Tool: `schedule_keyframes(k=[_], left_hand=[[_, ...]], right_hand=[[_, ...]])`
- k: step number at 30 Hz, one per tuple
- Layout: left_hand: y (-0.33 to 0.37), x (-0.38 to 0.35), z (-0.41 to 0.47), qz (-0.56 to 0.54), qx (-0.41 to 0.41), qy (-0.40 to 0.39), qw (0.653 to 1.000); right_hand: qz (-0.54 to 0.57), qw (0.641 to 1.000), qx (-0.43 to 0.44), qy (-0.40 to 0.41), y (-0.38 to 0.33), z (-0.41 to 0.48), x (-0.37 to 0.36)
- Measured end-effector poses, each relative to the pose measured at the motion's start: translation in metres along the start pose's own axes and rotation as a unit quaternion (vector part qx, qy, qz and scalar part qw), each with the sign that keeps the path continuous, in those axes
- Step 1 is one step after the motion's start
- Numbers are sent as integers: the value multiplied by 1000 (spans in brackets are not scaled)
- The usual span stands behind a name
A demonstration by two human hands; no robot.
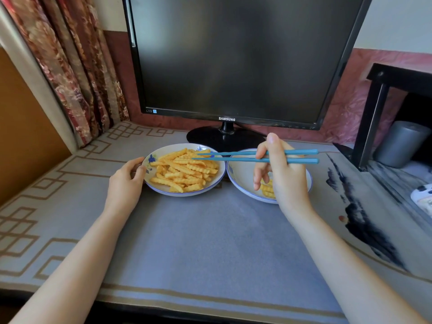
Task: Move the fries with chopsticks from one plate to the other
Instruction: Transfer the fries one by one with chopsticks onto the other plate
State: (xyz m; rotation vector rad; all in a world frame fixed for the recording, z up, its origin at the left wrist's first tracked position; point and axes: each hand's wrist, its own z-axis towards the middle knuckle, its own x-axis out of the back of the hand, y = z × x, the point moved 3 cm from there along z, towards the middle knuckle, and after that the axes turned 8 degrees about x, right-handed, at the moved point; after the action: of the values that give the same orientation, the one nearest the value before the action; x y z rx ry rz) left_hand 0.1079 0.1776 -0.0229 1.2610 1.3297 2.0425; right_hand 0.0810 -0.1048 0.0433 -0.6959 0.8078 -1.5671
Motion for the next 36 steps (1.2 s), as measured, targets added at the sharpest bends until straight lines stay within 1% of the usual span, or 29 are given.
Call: schedule_keyframes(k=[2, 5, 8, 11, 16, 22, 30, 36], left_hand=[[0, 0, 0, -2, 0, -1, 1000], [0, 0, 0, -1, 0, -2, 1000], [-1, 0, 1, 0, -3, -2, 1000], [-2, -1, 2, 4, -7, 0, 1000], [-1, -1, 2, 6, -4, 0, 1000], [-1, -1, 2, 4, -2, -1, 1000], [-1, 0, 1, 4, -3, 1, 1000], [-1, -1, 1, 6, -2, 0, 1000]], right_hand=[[6, 1000, -8, 7, -1, 2, 3], [15, 999, -14, 45, -6, 7, 16], [7, 996, 3, 85, -12, 15, 36], [-21, 994, 14, 104, -14, 23, 56], [-96, 991, 11, 91, -12, 32, 81], [-132, 988, -2, 80, -12, 36, 96], [-153, 986, -26, 66, -12, 35, 98], [-156, 984, -12, 90, -14, 33, 93]])
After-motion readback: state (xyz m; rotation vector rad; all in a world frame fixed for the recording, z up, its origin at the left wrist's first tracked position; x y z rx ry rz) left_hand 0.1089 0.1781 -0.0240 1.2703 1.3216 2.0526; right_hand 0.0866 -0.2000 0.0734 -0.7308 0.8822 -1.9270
